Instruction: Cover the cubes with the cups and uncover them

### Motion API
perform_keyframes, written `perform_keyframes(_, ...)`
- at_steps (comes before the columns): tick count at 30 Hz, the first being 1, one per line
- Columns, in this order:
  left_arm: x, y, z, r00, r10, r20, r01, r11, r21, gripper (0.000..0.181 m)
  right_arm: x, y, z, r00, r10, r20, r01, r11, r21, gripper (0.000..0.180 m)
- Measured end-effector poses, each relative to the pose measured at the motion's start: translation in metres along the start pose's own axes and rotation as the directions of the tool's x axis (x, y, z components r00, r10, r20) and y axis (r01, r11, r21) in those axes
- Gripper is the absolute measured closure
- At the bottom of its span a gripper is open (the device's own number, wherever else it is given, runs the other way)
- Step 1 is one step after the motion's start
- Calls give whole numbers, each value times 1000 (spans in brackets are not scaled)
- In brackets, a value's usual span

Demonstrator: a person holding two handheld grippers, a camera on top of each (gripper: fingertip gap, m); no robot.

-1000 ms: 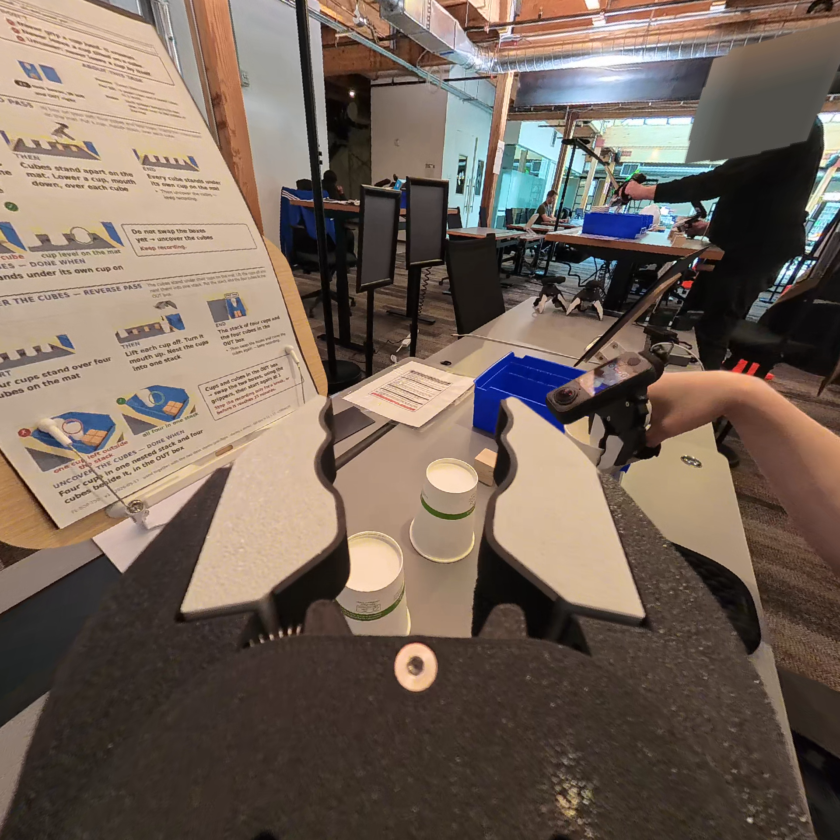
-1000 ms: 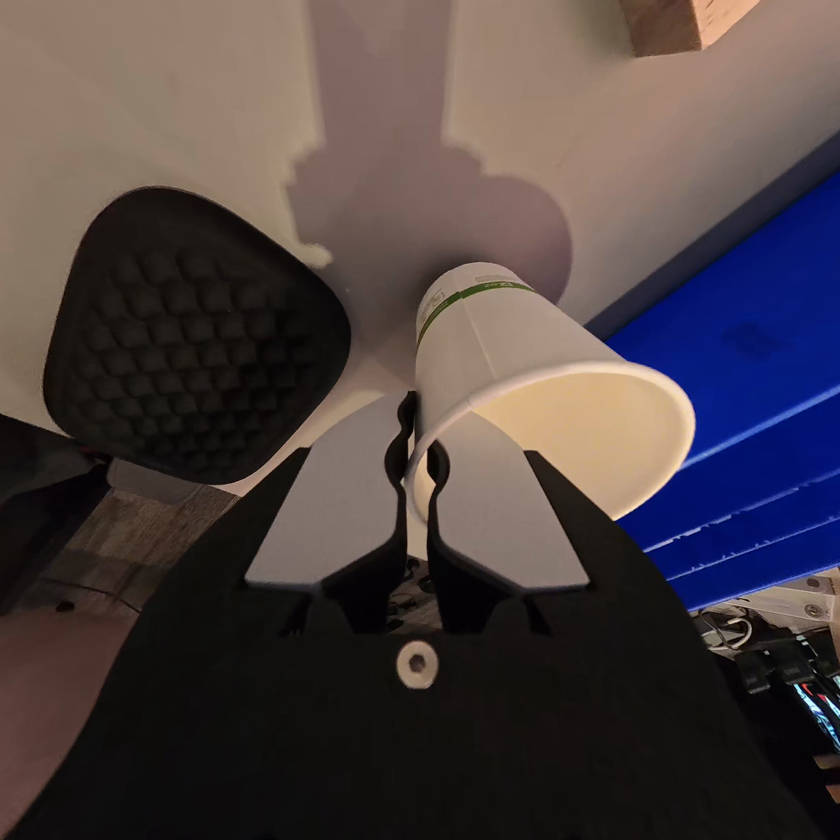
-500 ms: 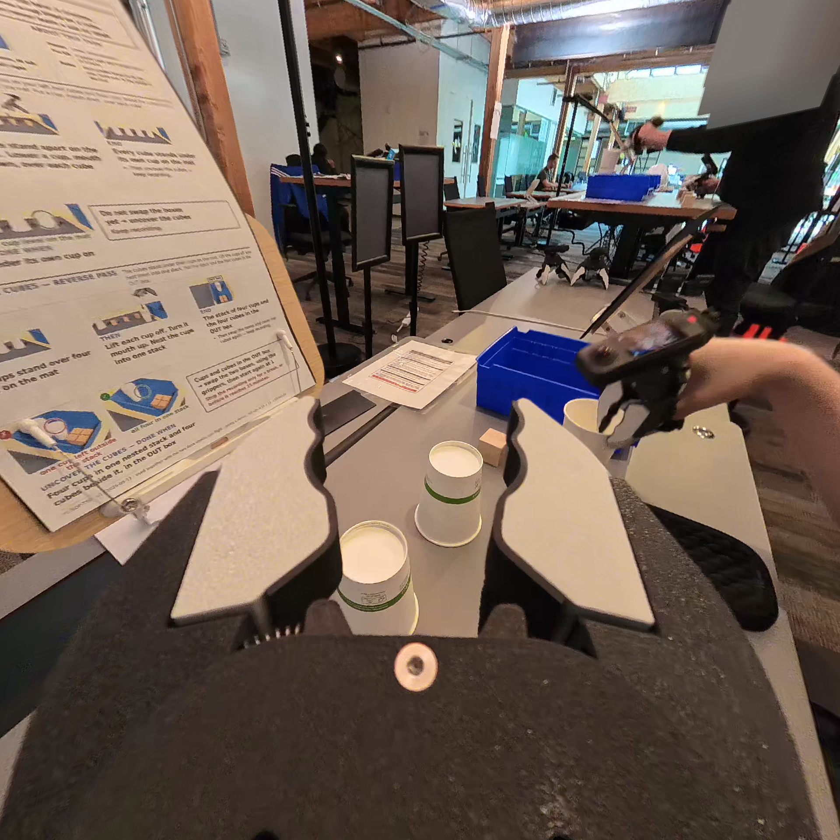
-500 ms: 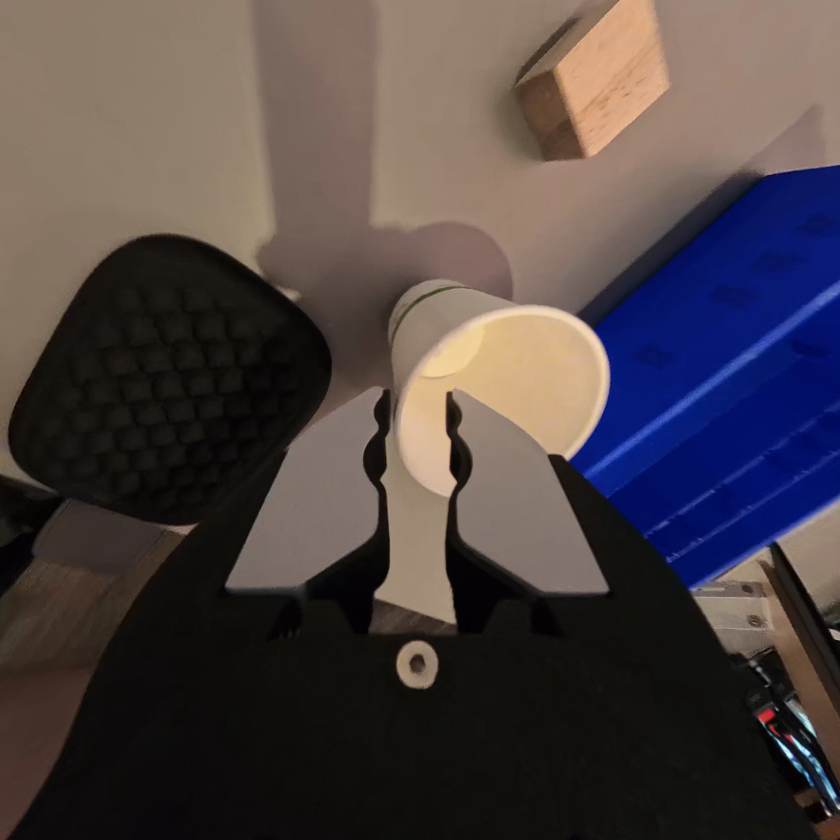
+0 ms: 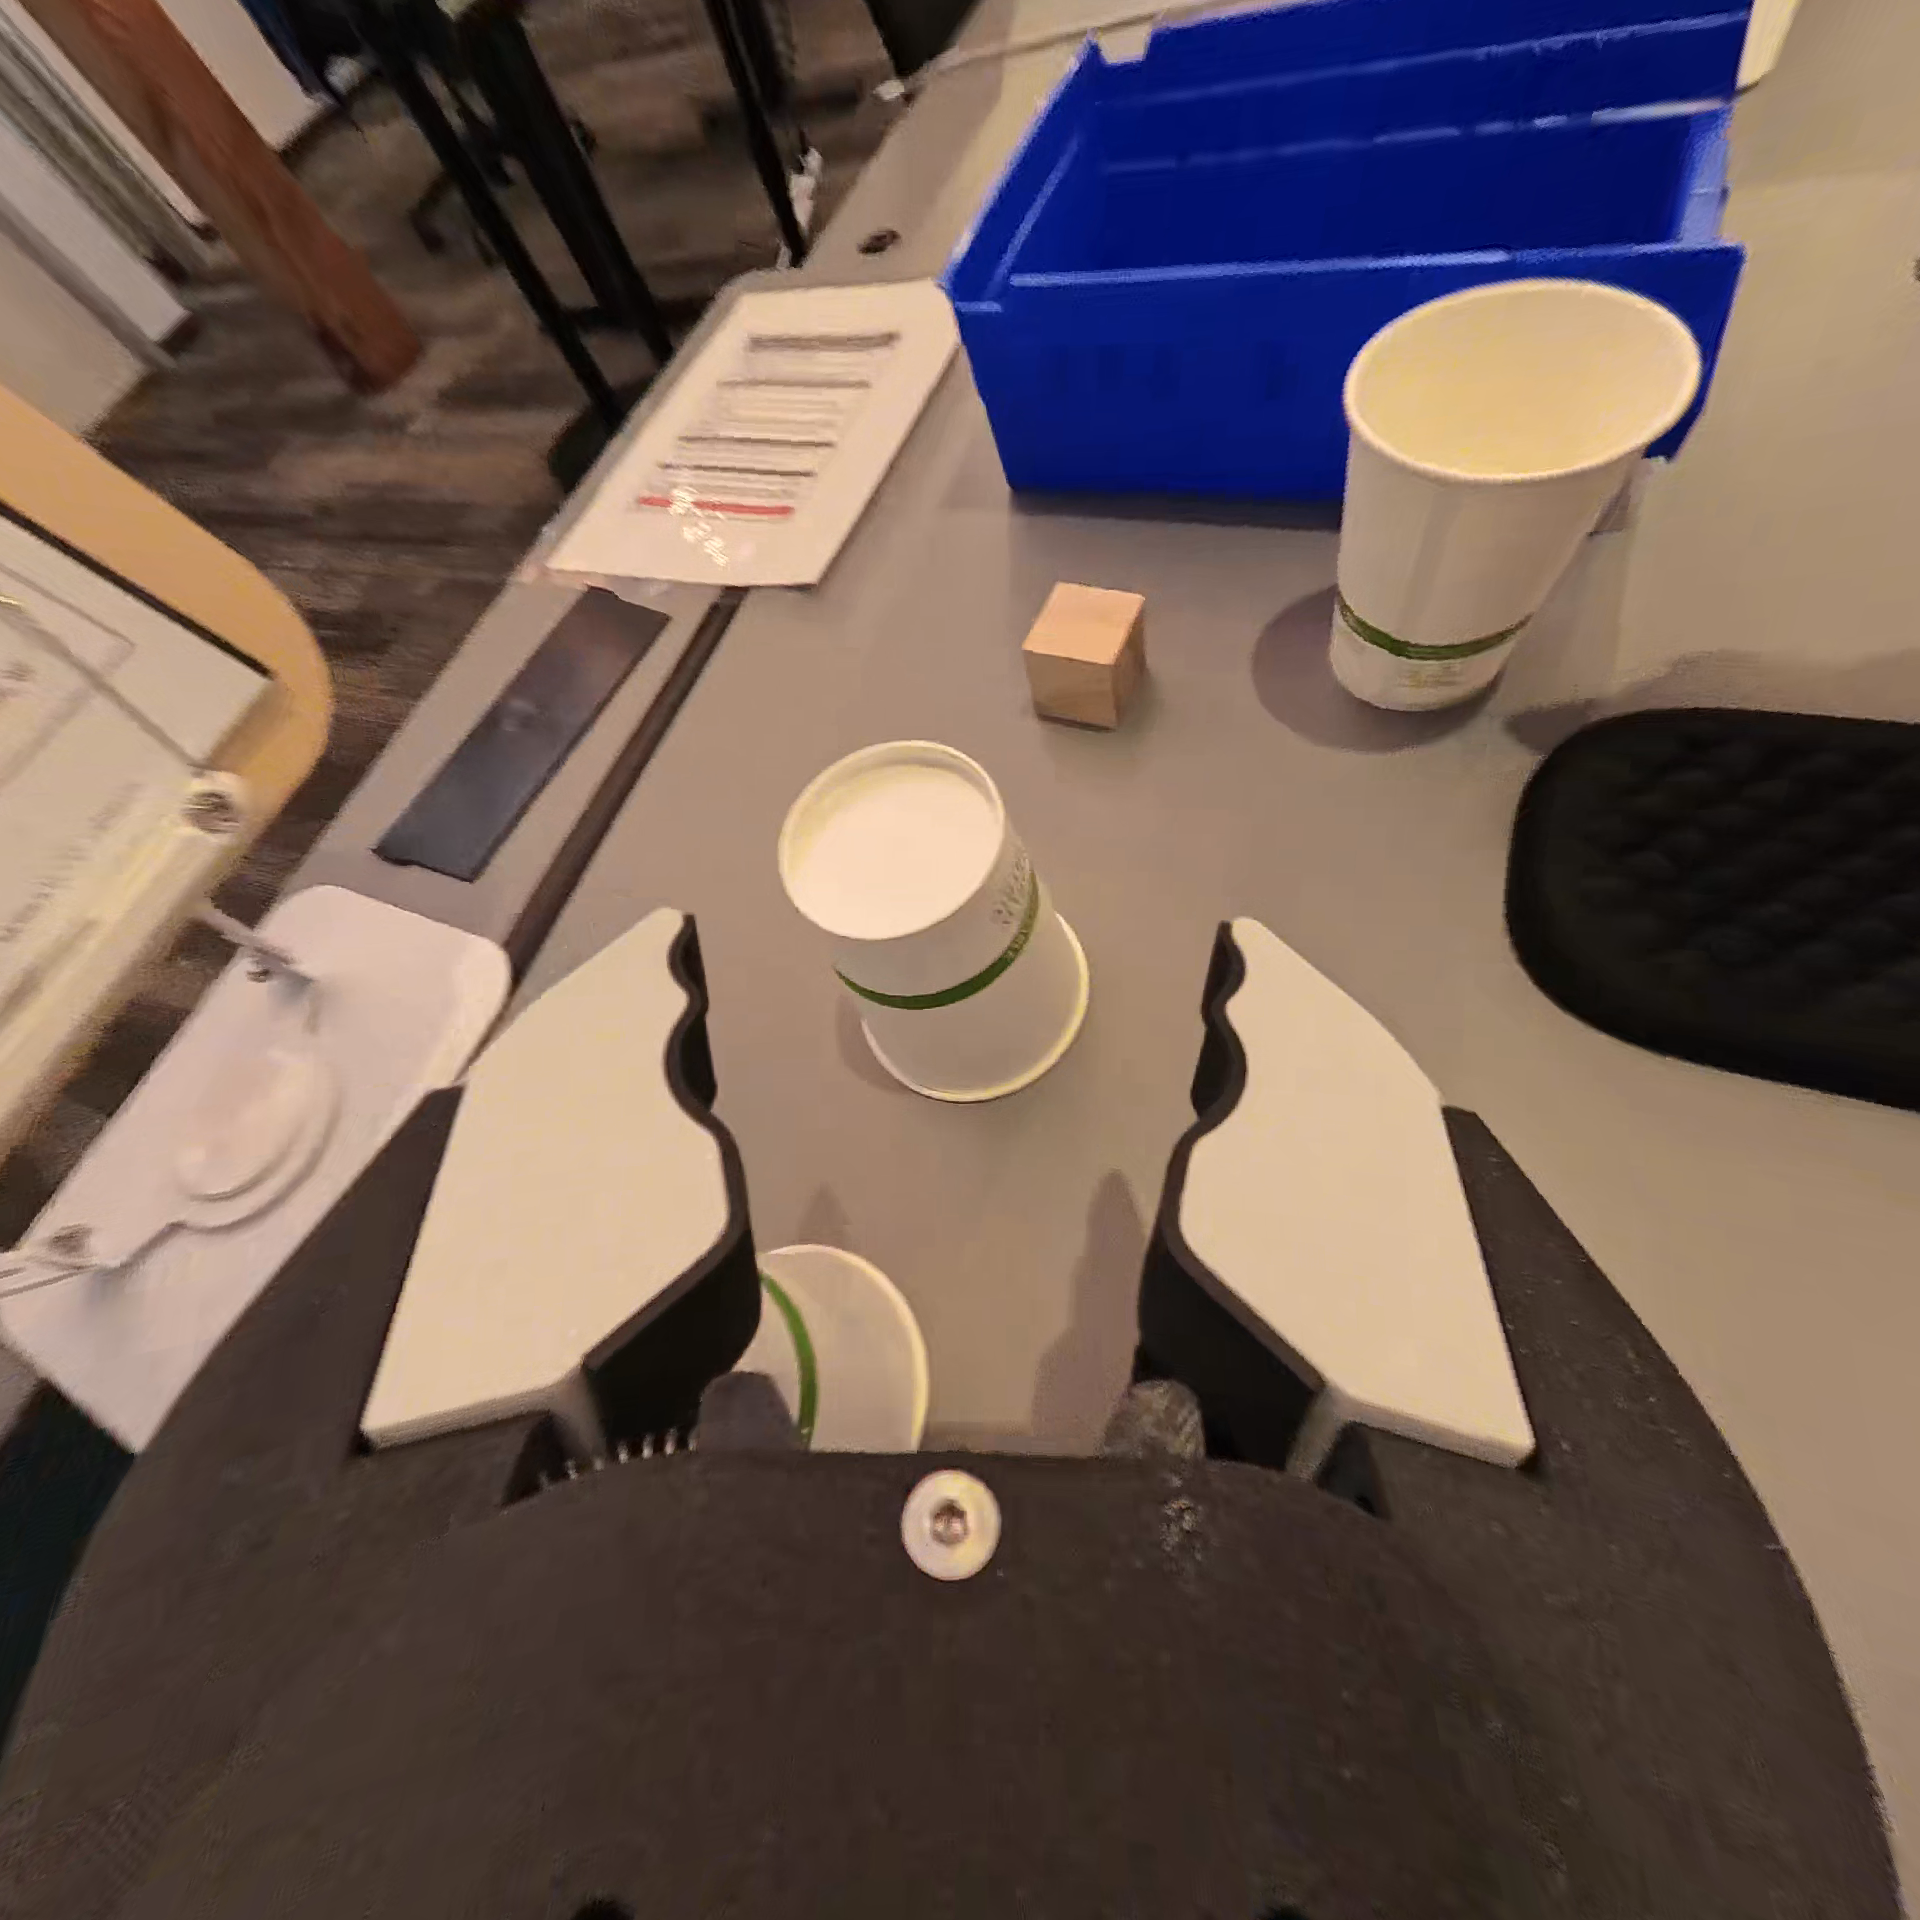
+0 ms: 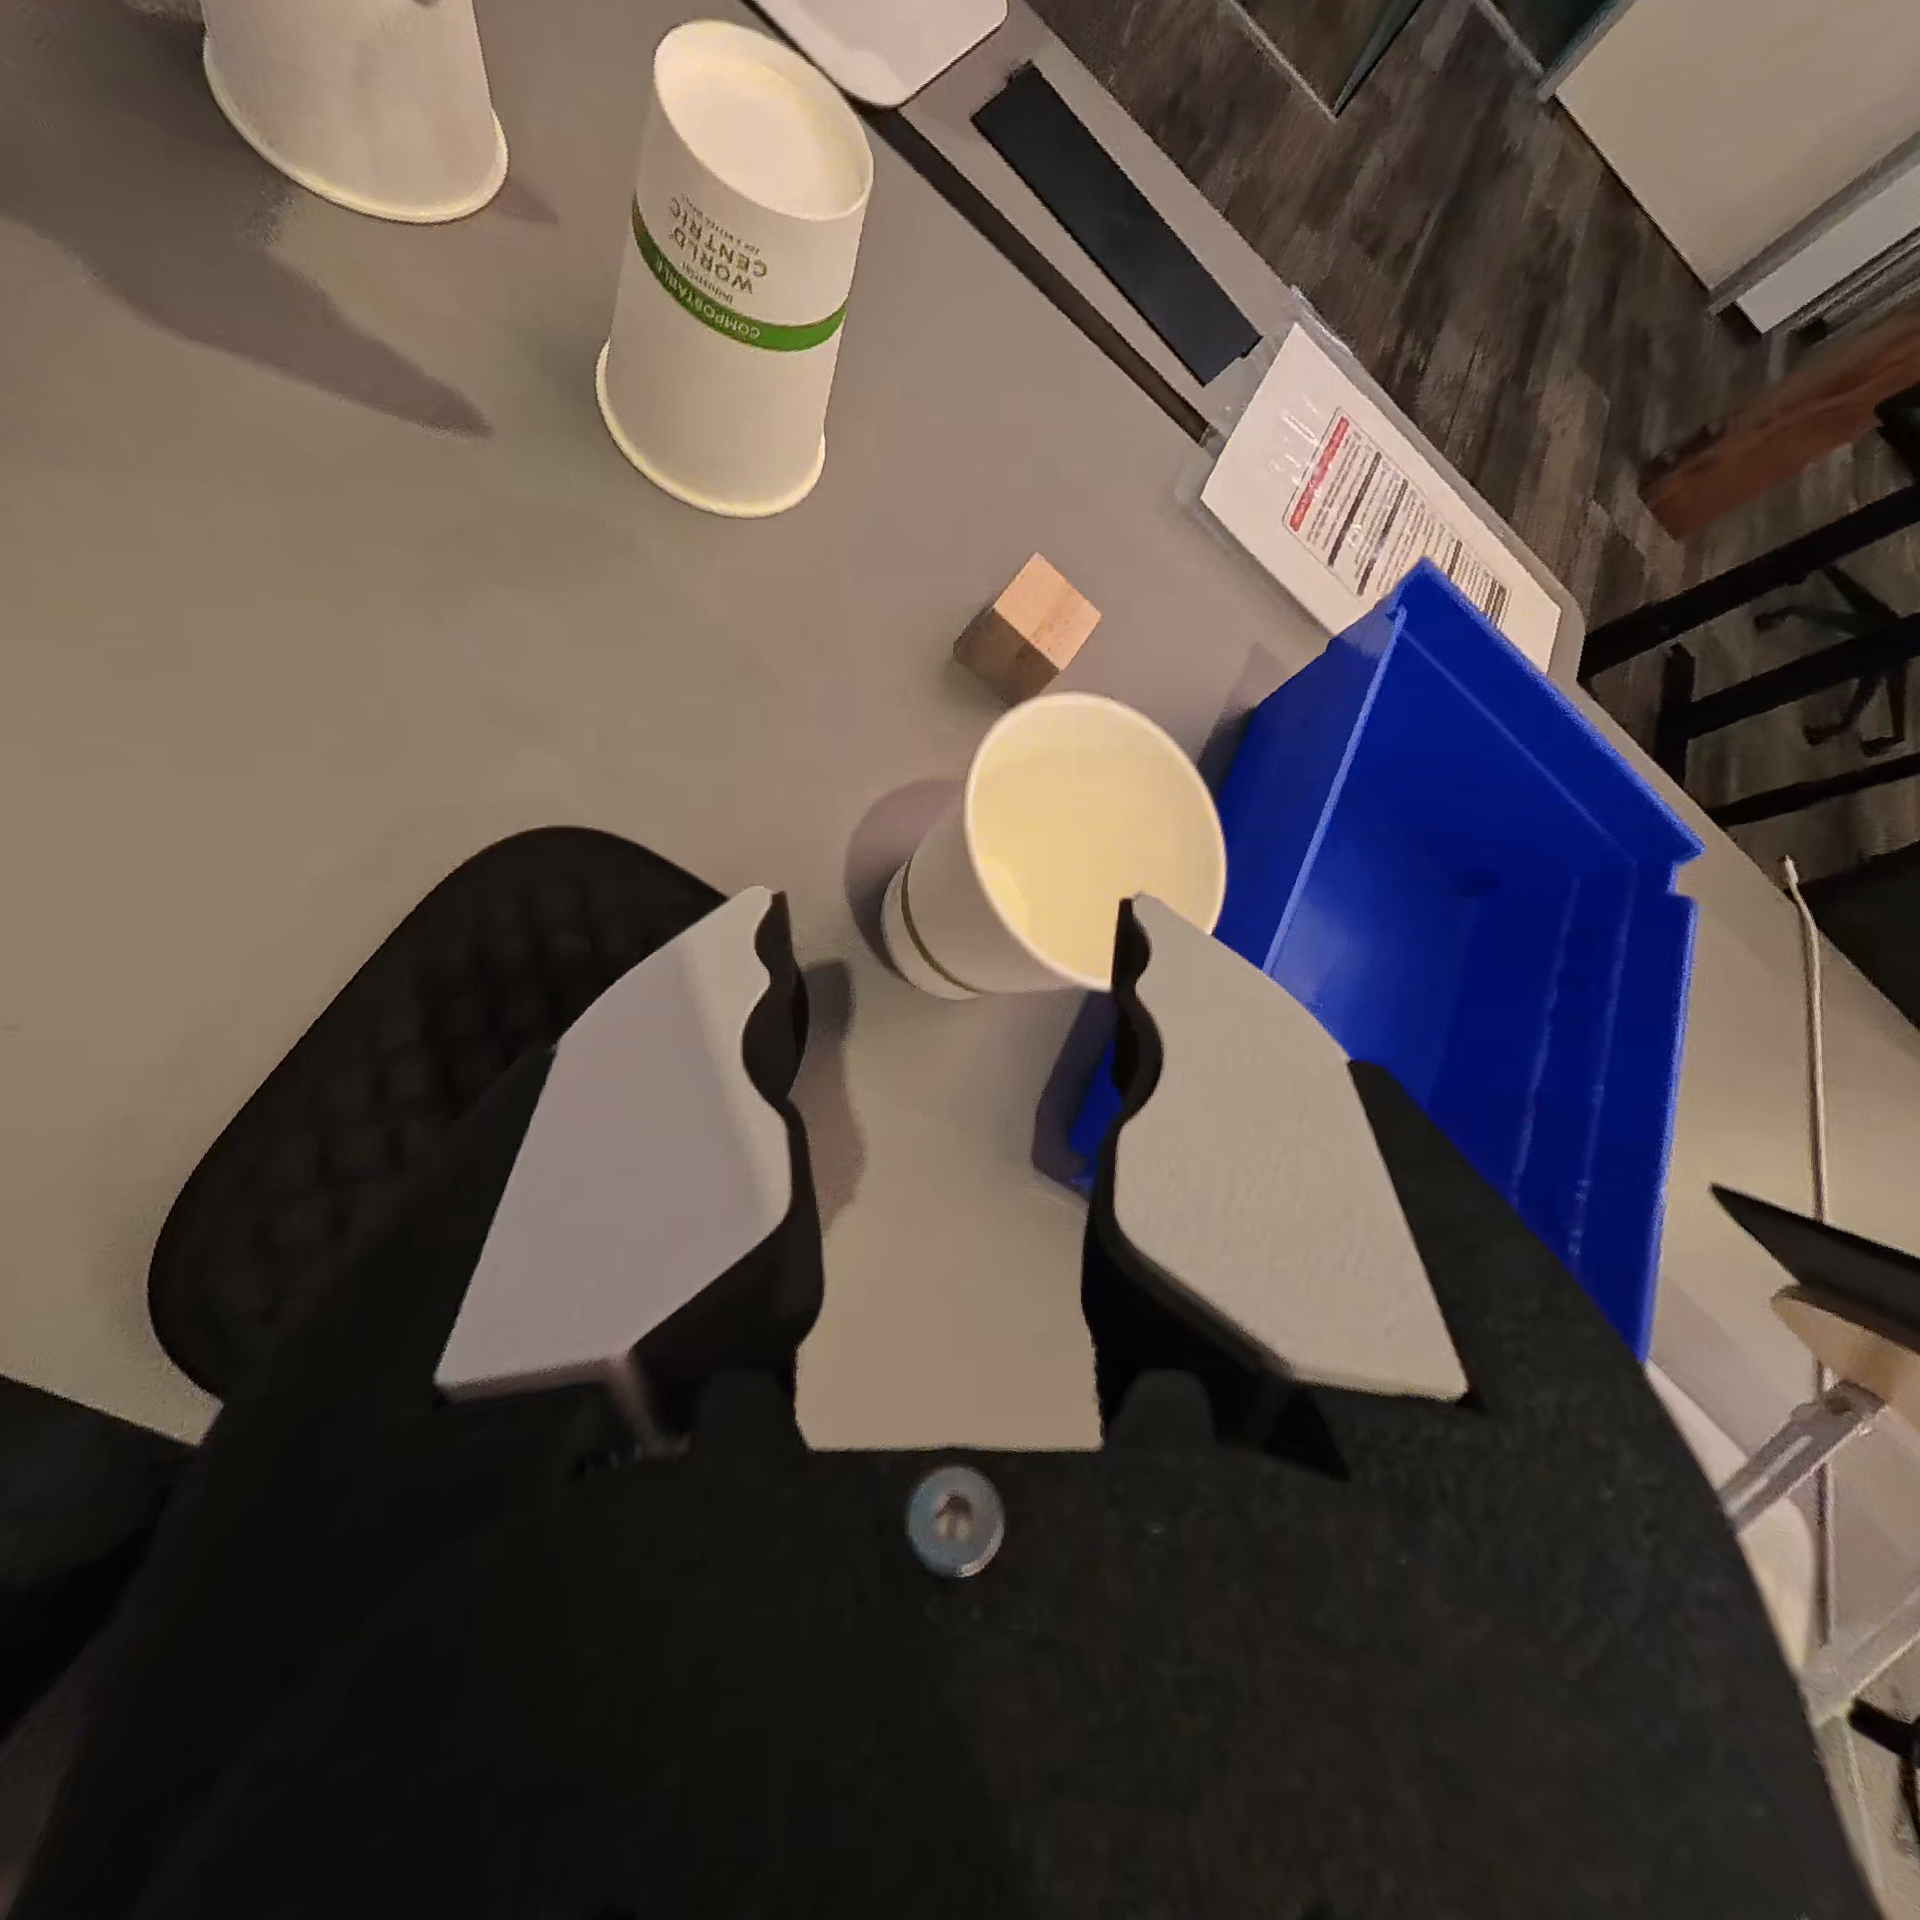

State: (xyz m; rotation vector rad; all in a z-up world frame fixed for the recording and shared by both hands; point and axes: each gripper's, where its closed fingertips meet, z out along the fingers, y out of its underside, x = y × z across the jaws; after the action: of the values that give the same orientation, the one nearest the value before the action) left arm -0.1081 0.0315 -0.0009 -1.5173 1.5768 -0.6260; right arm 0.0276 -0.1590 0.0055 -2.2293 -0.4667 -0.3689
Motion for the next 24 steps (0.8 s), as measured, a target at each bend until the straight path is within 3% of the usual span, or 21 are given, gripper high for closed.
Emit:
perform_keyframes(6,-8,23,43,994,-35,-102,8,967,-253,95,-2,18,-2,999,52,-8,-51,995,81,121)
perform_keyframes(12,-21,31,70,995,8,-94,-48,902,-428,92,-6,22,1,996,86,-2,-85,983,164,121)
perform_keyframes(24,-15,44,96,989,106,-105,-146,829,-540,99,-3,47,6,993,113,22,-116,977,176,123)
